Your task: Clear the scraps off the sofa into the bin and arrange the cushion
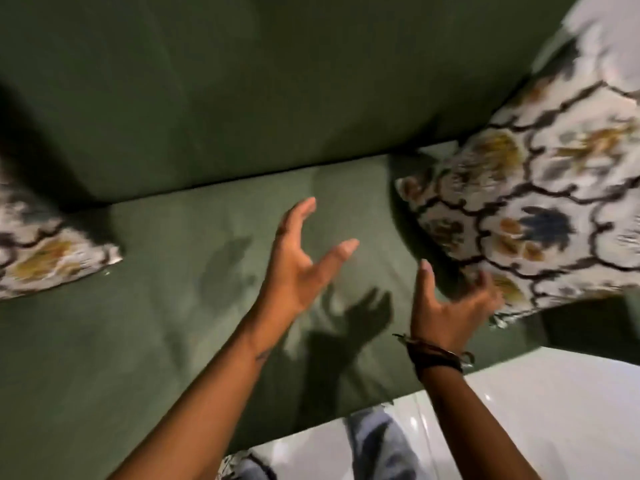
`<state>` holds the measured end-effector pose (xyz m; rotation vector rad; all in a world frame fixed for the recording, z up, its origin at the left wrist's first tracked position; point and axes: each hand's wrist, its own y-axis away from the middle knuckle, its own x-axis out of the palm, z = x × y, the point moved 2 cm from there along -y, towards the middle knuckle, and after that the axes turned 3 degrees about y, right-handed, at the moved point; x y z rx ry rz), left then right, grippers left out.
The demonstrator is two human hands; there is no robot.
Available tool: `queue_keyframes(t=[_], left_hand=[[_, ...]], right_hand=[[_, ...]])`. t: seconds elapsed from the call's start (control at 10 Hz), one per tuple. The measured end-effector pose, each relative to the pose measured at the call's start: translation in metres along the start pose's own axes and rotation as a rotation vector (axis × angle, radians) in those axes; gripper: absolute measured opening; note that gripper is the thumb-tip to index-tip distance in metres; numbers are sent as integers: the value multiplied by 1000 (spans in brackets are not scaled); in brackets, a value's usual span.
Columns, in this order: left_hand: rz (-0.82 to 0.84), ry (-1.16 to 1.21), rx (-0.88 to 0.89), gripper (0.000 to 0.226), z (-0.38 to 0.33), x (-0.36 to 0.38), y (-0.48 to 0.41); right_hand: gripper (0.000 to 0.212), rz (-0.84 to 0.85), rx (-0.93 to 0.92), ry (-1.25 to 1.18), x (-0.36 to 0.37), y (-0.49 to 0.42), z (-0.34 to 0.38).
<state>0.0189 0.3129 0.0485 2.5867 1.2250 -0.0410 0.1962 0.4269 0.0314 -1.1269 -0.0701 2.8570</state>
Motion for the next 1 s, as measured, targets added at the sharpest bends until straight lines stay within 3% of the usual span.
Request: queue_keyframes(t=[0.1,0.2,0.3,0.4,0.5,0.6,0.8,0.9,1.0], left_hand=[[236,-26,-24,102,-18,95,-59],[400,-75,-58,127,-39,179,-127],[534,-166,-123,139,-59,242,-174],[537,-113,-123,123,-72,261,-187],[360,38,-62,101,-79,237,-171],[48,206,17,84,-75,182,-148],[-387,435,-41,78,-44,86,-122],[-448,438,-111,81,-30,75,-115],[-453,393,-136,89,-32,67,-106]], right_hand=[[112,-101,283,54,-47,-84,-58],[135,-19,410,-60,-62,-147,-92],[138,108,353,-258,-60,-183,-109],[123,163,301,-370,-57,-189,-111],[104,296,244,-492,-54,-194,-91],[95,508,123,-515,-35,-215,-54],[109,801,-145,-344,44,-245,33],[106,910,-182,-198,71,-243,57],[99,794,-179,-113,58,-223,52]])
